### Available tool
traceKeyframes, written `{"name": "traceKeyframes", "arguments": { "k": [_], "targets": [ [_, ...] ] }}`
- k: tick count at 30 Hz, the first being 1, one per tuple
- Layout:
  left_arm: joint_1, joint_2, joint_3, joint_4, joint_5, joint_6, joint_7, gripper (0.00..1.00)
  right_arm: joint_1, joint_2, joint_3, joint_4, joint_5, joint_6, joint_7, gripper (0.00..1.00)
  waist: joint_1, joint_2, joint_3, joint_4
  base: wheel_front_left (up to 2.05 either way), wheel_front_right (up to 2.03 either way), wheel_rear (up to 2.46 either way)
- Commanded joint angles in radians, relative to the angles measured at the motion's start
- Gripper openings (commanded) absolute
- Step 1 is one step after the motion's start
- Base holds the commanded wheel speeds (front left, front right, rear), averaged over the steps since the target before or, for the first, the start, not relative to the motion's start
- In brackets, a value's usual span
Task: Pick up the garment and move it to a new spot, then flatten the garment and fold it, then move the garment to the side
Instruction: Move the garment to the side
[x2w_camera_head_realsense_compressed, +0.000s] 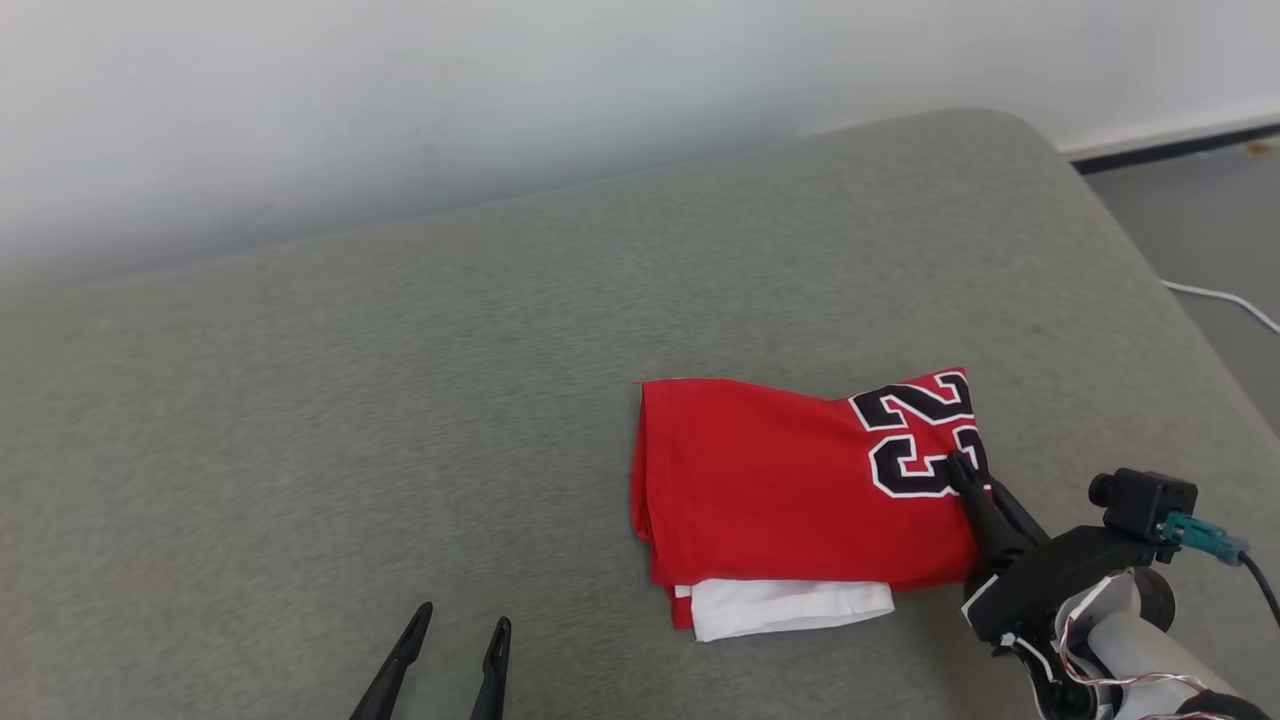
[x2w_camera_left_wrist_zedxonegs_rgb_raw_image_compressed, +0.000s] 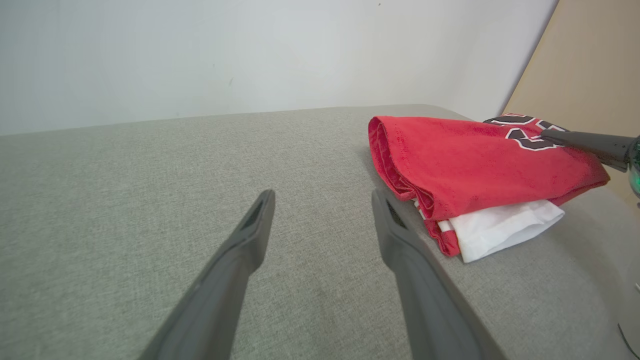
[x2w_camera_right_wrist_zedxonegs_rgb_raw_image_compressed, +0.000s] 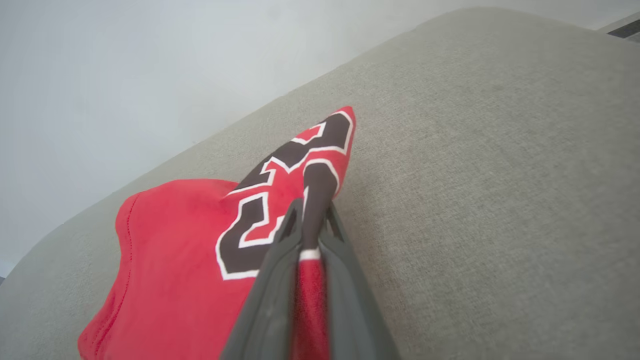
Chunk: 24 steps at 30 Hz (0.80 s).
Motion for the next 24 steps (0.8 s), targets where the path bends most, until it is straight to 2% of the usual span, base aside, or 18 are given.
{"name": "traceKeyframes", "arguments": {
  "k": [1,10,18,24],
  "targets": [
    [-0.007,0.004,0.004,0.001,0.011,-0.004,-0.004,1.0,0.012,0.006,-0.009,-0.005,-0.012,0.0,-0.005,0.0,0.0,-0.0001,0.016,-0.084,0.0,0.0,0.0],
    [-0.027,0.025,0.0,-0.002,0.031,-0.016,-0.004,1.0,0.009,0.031,-0.043,-0.035,-0.056,0.0,-0.005,0.0,0.0,-0.0001,0.066,-0.156,0.0,0.0,0.0],
    [-0.11,0.04,-0.016,-0.017,0.042,-0.037,-0.004,1.0,-0.092,0.026,-0.055,-0.046,-0.082,0.0,-0.005,0.0,0.0,-0.0001,0.171,-0.139,0.0,0.0,0.0],
    [-0.209,0.052,-0.035,-0.064,0.055,-0.052,0.013,1.0,-0.246,-0.02,-0.052,-0.054,-0.104,0.0,-0.005,0.0,0.0,-0.0001,0.288,-0.098,0.0,0.0,0.0]
  ]
}}
